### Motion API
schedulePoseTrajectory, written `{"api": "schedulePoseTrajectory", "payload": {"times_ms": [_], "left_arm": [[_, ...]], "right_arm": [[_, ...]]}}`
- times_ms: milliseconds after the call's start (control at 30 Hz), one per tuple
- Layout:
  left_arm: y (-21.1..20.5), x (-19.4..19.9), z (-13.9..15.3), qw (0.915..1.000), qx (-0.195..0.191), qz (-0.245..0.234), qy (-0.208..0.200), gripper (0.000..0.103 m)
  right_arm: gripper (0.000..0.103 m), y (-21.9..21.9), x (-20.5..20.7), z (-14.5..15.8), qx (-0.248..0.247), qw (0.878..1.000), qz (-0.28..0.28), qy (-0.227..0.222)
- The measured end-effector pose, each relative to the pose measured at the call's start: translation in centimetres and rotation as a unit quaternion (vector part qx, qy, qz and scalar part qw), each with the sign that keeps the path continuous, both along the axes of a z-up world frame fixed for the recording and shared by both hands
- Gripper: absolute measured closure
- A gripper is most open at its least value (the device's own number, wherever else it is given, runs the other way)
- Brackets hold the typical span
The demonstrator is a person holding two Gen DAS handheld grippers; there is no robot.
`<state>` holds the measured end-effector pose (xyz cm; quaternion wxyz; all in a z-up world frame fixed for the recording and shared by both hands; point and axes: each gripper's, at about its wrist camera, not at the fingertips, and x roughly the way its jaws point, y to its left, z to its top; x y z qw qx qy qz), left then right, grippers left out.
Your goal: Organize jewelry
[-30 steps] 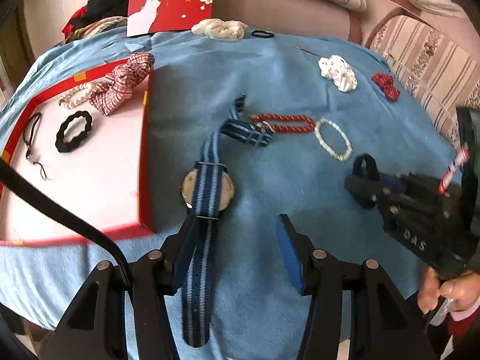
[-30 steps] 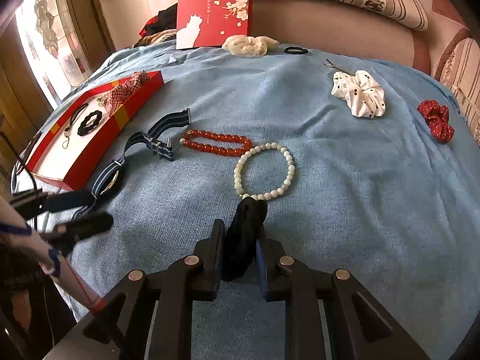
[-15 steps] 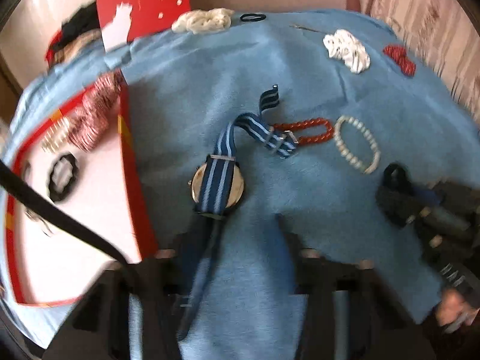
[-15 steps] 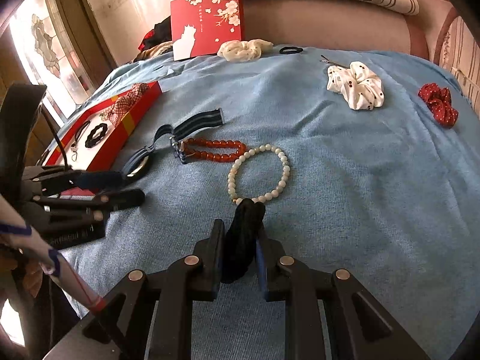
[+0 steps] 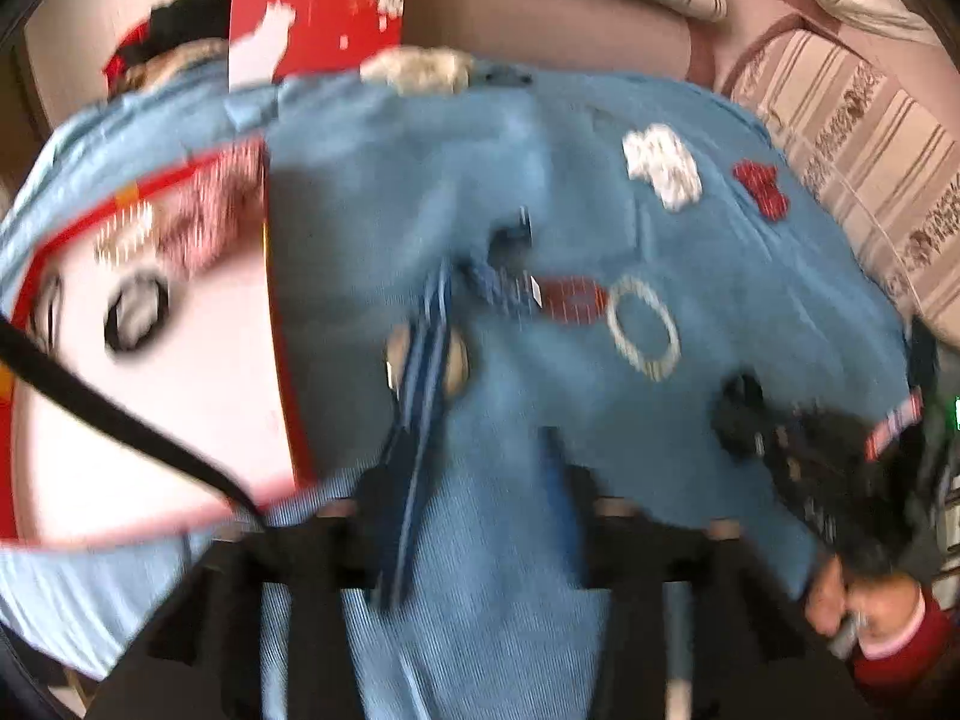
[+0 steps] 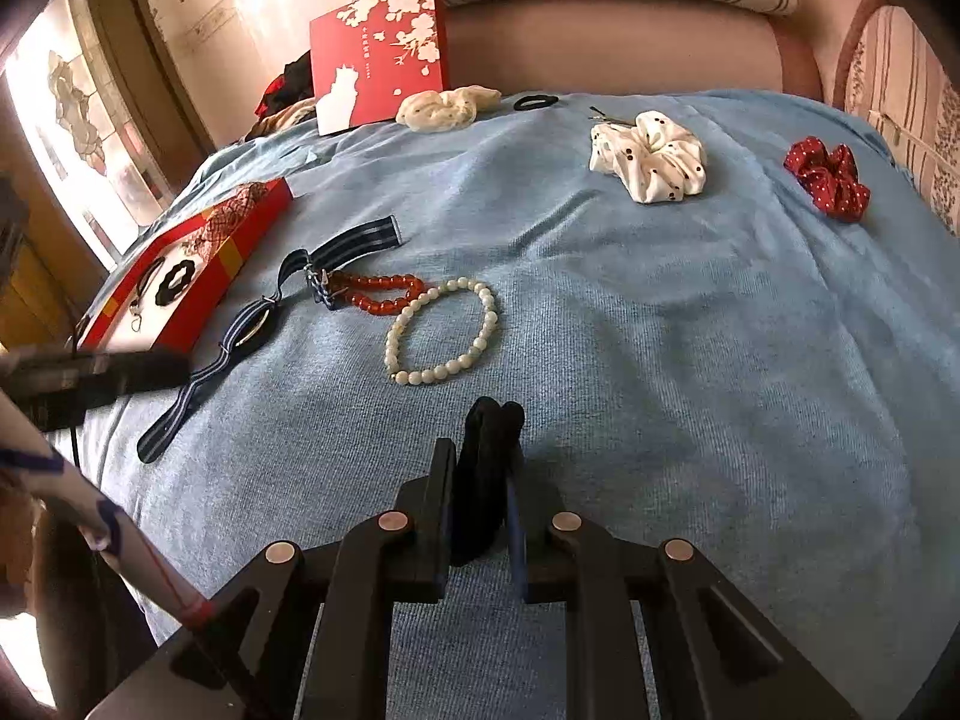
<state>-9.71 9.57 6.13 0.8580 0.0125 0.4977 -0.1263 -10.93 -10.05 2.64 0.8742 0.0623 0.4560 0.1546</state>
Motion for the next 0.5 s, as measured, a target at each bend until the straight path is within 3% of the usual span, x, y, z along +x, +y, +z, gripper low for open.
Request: {"api": "schedulePoseTrajectory", "payload": {"times_ms": [67,300,367,433,500], "left_arm": [[-1.3,1.8,0.0,0.9994,0.029,-0.011,-0.013,0.048],[-3.4,4.6,-3.4,0.9899,0.134,-0.045,0.003,0.046],[-2.6,4.8,-3.8,0.9927,0.115,-0.036,0.009,0.046],[-1.8,5.0,-3.6,0.9954,0.091,-0.021,0.023,0.064],[-0.7,5.0,-2.9,0.9983,0.040,-0.009,0.041,0.064]], "right_arm": [[0.087,0.1,-0.1,0.0,-0.002,1.000,-0.003,-0.002],[0.087,-0.1,0.0,-0.1,0.002,1.000,-0.001,-0.002],[0.087,-0.1,0.0,-0.2,0.002,1.000,0.000,-0.003],[0.087,0.0,0.0,-0.2,0.000,1.000,0.002,-0.005],[0.090,0.1,0.0,-0.1,-0.006,1.000,0.006,-0.006]]}}
